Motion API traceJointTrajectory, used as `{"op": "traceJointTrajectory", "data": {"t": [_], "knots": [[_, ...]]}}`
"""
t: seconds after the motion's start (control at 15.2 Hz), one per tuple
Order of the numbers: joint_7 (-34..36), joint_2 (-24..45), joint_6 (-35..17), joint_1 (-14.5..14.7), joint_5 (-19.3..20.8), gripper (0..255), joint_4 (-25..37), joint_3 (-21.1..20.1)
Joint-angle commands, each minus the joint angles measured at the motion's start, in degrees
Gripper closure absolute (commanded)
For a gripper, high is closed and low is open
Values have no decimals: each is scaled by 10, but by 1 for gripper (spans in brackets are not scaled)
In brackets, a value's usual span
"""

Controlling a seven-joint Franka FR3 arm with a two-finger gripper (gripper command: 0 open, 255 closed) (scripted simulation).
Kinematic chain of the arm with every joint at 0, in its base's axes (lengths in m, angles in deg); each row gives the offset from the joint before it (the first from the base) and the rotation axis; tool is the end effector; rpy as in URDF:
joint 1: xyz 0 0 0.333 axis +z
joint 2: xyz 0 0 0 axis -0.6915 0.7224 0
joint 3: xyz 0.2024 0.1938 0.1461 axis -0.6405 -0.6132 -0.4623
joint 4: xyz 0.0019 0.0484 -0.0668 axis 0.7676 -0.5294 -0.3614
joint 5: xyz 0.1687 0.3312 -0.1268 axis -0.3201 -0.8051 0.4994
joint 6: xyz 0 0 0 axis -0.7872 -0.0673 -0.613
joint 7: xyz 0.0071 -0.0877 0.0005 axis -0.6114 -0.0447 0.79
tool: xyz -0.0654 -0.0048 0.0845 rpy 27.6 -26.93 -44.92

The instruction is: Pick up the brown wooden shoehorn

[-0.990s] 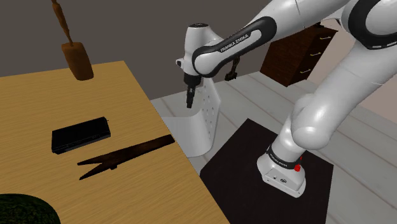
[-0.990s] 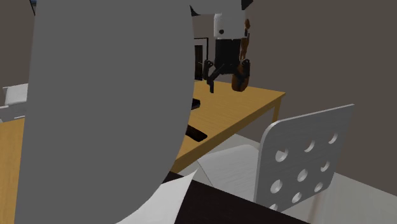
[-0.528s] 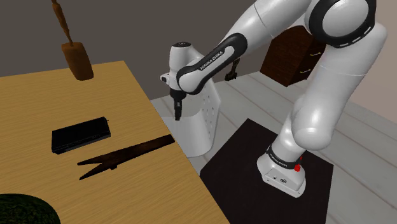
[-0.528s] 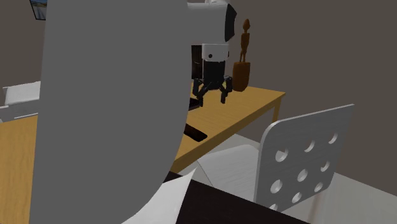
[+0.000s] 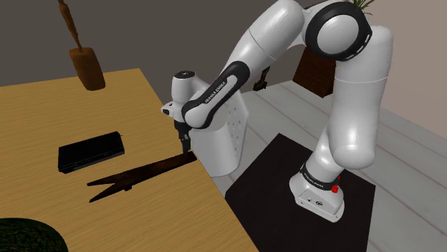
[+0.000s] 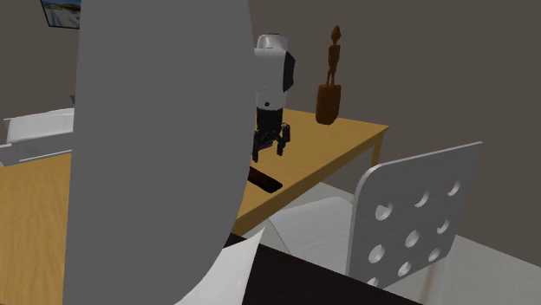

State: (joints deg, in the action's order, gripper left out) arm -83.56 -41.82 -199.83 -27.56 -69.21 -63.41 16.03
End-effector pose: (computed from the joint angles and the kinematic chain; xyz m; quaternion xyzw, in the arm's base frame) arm 0.5140 0.2317 0.2255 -0.8633 -0.5037 -0.0254 0.0196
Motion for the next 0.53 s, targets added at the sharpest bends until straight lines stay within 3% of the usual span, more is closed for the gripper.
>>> {"op": "traceJointTrajectory", "data": {"t": [0.0, 0.46], "knots": [[-16, 36, -13, 6, 7, 0, 23, -7], [-35, 119, -48, 25, 27, 0, 71, -14]]}}
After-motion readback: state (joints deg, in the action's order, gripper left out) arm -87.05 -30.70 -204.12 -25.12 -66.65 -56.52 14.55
